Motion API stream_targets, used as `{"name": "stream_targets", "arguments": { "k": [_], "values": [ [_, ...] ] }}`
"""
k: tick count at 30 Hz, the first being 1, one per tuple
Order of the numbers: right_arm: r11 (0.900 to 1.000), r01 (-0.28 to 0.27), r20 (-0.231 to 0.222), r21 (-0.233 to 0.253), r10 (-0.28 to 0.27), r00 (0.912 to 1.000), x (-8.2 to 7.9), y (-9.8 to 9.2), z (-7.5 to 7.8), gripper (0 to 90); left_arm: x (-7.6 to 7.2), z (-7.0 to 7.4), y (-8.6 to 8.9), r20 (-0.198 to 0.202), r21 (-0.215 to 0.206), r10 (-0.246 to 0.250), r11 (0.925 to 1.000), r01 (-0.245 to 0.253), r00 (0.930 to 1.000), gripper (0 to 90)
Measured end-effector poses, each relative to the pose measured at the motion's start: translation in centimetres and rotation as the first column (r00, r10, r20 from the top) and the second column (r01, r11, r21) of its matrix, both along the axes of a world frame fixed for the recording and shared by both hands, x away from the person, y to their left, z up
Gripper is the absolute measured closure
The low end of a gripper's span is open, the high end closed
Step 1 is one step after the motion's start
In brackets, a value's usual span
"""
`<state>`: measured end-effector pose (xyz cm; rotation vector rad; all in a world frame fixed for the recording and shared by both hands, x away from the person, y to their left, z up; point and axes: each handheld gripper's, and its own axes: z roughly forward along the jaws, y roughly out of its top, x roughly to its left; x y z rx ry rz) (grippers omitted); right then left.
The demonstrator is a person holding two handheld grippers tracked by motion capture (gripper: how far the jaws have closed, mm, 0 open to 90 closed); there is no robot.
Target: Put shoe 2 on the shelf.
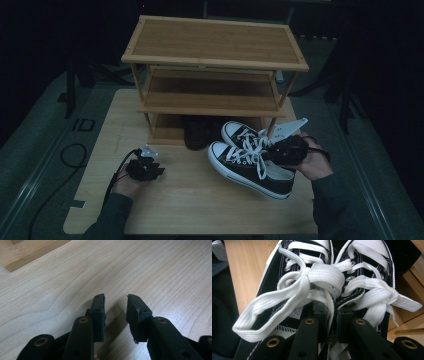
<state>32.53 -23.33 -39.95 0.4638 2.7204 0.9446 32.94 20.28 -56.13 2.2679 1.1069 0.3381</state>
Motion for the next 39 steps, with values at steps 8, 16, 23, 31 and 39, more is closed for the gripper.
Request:
{"name": "stream_targets", "arguments": {
  "k": [8, 16, 23, 31, 39],
  "values": [
    [0.999, -0.028, 0.015, 0.039, 0.028, 0.9995, -0.3, 0.0, 1.2, 82.5, 0.0, 0.0, 0.0, -0.001, -0.001, -0.001, 1.0000, 0.001, 1.0000, 68.4],
    [0.996, -0.074, 0.022, 0.052, 0.073, 0.9971, -0.6, 0.5, 2.2, 82.5, 0.0, 0.0, 0.0, -0.001, -0.003, 0.000, 1.0000, 0.000, 1.0000, 68.3],
    [0.992, -0.097, 0.029, 0.086, 0.095, 0.9950, -0.8, 0.6, 3.4, 82.5, 0.0, 0.0, 0.0, -0.001, -0.004, 0.000, 1.0000, 0.000, 1.0000, 68.3],
    [0.993, -0.072, 0.068, 0.093, 0.066, 0.9955, -0.3, 0.5, 5.3, 82.5, 0.0, 0.0, 0.1, -0.002, -0.006, 0.000, 1.0000, 0.000, 1.0000, 68.3],
    [0.993, 0.055, 0.086, 0.101, -0.064, 0.9943, 1.8, 1.1, 5.7, 83.2, 0.1, 0.0, 0.1, -0.004, -0.007, -0.003, 1.0000, 0.003, 1.0000, 68.3]
  ]
}}
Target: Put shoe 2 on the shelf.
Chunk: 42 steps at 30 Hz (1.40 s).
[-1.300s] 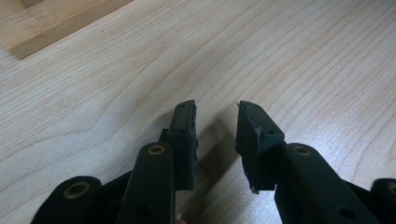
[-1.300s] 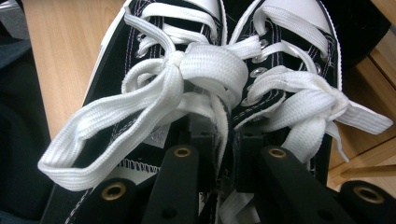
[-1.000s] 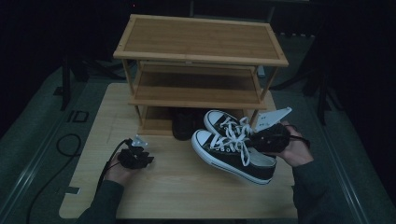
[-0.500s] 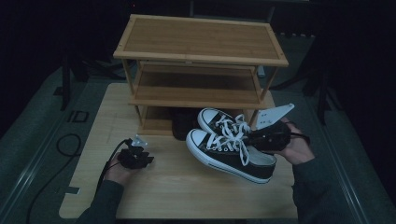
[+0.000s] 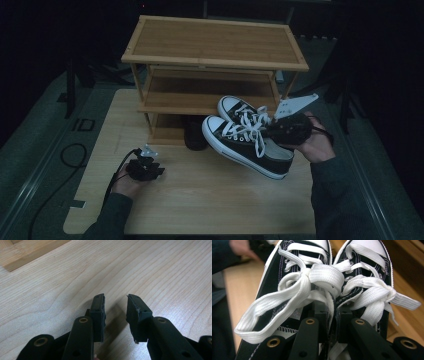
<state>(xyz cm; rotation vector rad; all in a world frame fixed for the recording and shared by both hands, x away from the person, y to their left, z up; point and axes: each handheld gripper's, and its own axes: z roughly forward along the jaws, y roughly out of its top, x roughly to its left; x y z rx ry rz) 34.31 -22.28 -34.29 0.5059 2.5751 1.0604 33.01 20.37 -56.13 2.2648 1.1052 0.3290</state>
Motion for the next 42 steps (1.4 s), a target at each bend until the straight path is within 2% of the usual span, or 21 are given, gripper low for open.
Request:
{"name": "stream_targets", "arguments": {
  "k": [6, 10, 16, 20, 23, 26, 27, 31, 36, 38, 42],
  "values": [
    [0.992, 0.126, -0.009, -0.015, -0.126, 0.9920, 1.8, 0.9, -0.1, 83.1, 0.0, 0.0, 0.0, -0.001, -0.001, 0.001, 1.0000, -0.001, 1.0000, 68.3],
    [0.986, 0.169, -0.018, 0.012, -0.168, 0.9856, 2.3, 1.3, 0.2, 83.1, 0.0, 0.0, 0.0, 0.000, 0.001, 0.000, 1.0000, 0.000, 1.0000, 68.3],
    [0.975, 0.219, 0.003, 0.025, -0.219, 0.9756, 3.2, 2.1, 0.5, 83.0, 0.0, 0.0, 0.1, -0.003, -0.002, 0.002, 1.0000, -0.002, 1.0000, 68.3],
    [0.961, 0.278, 0.035, 0.000, -0.277, 0.9601, 3.8, 3.3, 0.6, 83.0, 0.0, 0.0, 0.1, -0.004, -0.002, 0.001, 1.0000, -0.001, 1.0000, 68.3],
    [0.946, 0.323, 0.055, -0.020, -0.322, 0.9453, 4.2, 4.3, 0.5, 82.9, 0.0, 0.0, 0.1, -0.004, -0.005, 0.002, 1.0000, -0.002, 1.0000, 68.3],
    [0.935, 0.355, 0.060, -0.015, -0.353, 0.9336, 4.6, 5.0, 0.5, 82.9, 0.1, 0.0, 0.2, -0.005, -0.006, 0.001, 1.0000, -0.001, 1.0000, 68.3],
    [0.935, 0.355, 0.060, -0.015, -0.353, 0.9336, 4.6, 5.0, 0.5, 82.9, 0.1, 0.0, 0.2, -0.005, -0.006, 0.001, 1.0000, -0.001, 1.0000, 68.3],
    [0.915, 0.404, 0.054, 0.013, -0.404, 0.9131, 5.2, 5.9, 0.4, 82.8, 0.1, 0.0, 0.2, -0.004, -0.004, 0.001, 1.0000, -0.001, 1.0000, 68.3],
    [0.892, 0.452, 0.072, 0.011, -0.452, 0.8893, 5.6, 6.8, 0.6, 82.8, 0.1, 0.0, 0.2, -0.004, -0.004, 0.001, 1.0000, -0.001, 1.0000, 68.2],
    [0.886, 0.464, 0.069, 0.021, -0.464, 0.8830, 5.7, 7.0, 0.6, 82.8, 0.1, 0.0, 0.2, -0.004, -0.004, 0.001, 1.0000, -0.001, 1.0000, 68.2],
    [0.882, 0.470, 0.069, 0.024, -0.471, 0.8795, 5.9, 7.5, 0.6, 82.8, 0.1, 0.0, 0.2, -0.004, -0.005, 0.000, 1.0000, 0.000, 1.0000, 68.3]
  ]
}}
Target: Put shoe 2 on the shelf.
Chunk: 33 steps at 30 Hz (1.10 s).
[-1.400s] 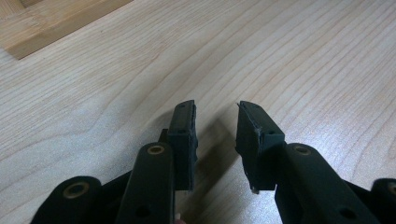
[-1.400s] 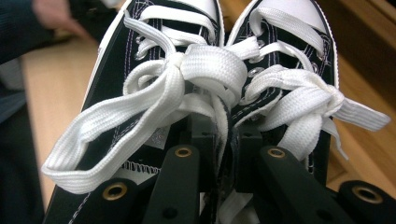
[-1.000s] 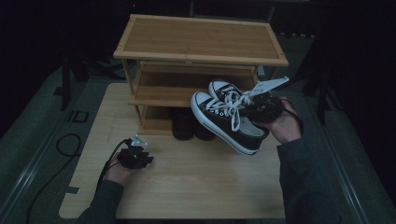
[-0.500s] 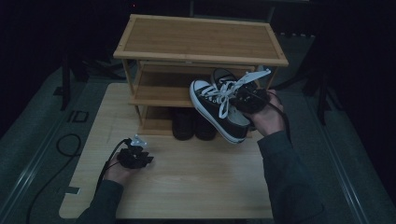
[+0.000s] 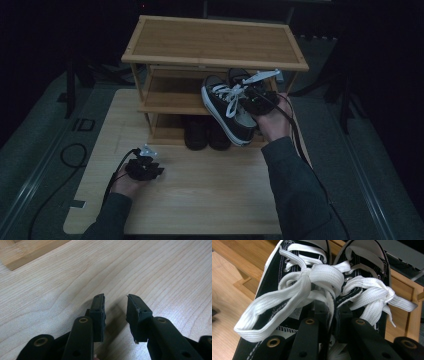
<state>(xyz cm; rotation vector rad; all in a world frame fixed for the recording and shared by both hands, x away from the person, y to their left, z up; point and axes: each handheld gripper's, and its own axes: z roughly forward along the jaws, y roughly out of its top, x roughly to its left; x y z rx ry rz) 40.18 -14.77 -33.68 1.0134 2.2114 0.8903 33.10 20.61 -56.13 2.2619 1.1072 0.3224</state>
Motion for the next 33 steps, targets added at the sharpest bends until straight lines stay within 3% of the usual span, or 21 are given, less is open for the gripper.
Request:
{"name": "stream_targets", "arguments": {
  "k": [11, 14, 17, 22, 30, 33],
  "values": [
    [0.999, 0.043, 0.005, -0.009, -0.043, 0.9991, 0.7, 1.2, -0.3, 82.7, 0.0, 0.0, 0.0, -0.001, 0.003, -0.002, 1.0000, 0.002, 1.0000, 68.3],
    [0.997, 0.079, 0.010, 0.002, -0.079, 0.9969, 0.9, 1.4, -0.4, 81.9, 0.0, 0.0, 0.0, 0.000, 0.001, -0.001, 1.0000, 0.001, 1.0000, 68.3],
    [0.994, 0.107, 0.007, -0.003, -0.107, 0.9943, 1.1, 1.3, -0.3, 75.5, -0.1, 0.0, -0.1, 0.000, 0.003, 0.000, 1.0000, 0.000, 1.0000, 68.2],
    [0.996, 0.069, 0.008, -0.063, -0.068, 0.9976, 1.3, 1.5, 0.1, 66.4, -0.1, 0.0, -0.1, 0.000, 0.000, 0.000, 1.0000, 0.000, 1.0000, 68.2],
    [0.993, -0.052, -0.005, -0.106, 0.052, 0.9986, 1.0, 0.5, 0.7, 57.2, -0.1, 0.0, -0.1, 0.000, 0.001, 0.001, 1.0000, -0.001, 1.0000, 67.8],
    [0.992, -0.071, -0.007, -0.101, 0.071, 0.9974, 0.8, 0.2, 0.9, 56.1, -0.1, 0.0, -0.1, 0.000, -0.001, 0.001, 1.0000, -0.001, 1.0000, 67.4]
  ]
}}
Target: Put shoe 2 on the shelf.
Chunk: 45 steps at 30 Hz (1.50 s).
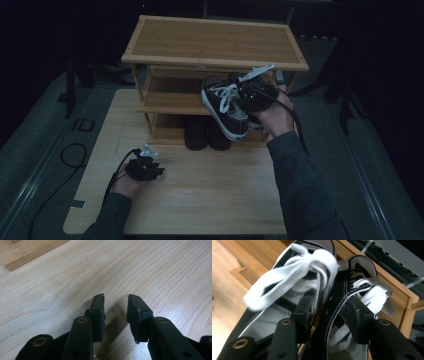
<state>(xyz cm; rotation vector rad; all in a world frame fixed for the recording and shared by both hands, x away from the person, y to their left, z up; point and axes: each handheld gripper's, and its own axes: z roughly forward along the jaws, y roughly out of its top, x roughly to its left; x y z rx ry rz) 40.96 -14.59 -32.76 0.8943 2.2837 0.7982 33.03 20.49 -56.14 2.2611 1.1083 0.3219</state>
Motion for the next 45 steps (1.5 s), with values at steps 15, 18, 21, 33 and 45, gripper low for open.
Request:
{"name": "stream_targets", "arguments": {
  "k": [15, 18, 21, 33, 45],
  "values": [
    [0.991, -0.083, 0.014, 0.108, 0.082, 0.9965, -1.7, -2.3, 2.0, 60.5, 0.0, 0.0, 0.0, -0.004, -0.011, 0.000, 0.9999, 0.000, 1.0000, 66.2],
    [0.987, -0.107, 0.013, 0.122, 0.106, 0.9943, -1.8, -2.5, 2.2, 64.8, 0.1, 0.0, 0.1, -0.004, -0.012, 0.000, 0.9999, 0.000, 1.0000, 66.1],
    [0.984, -0.128, 0.007, 0.124, 0.128, 0.9917, -2.0, -2.6, 2.2, 70.6, 0.1, 0.0, 0.1, -0.005, -0.012, 0.000, 0.9999, 0.000, 1.0000, 65.9],
    [0.962, -0.217, 0.011, 0.164, 0.218, 0.9760, -2.3, -3.1, 2.0, 89.5, 0.1, 0.0, 0.1, -0.010, -0.017, 0.000, 0.9999, 0.000, 1.0000, 65.7],
    [0.926, -0.293, 0.011, 0.237, 0.299, 0.9543, -3.0, -4.1, 2.0, 89.9, 0.1, 0.0, 0.1, -0.011, -0.018, 0.000, 0.9998, 0.000, 0.9999, 65.7]
  ]
}}
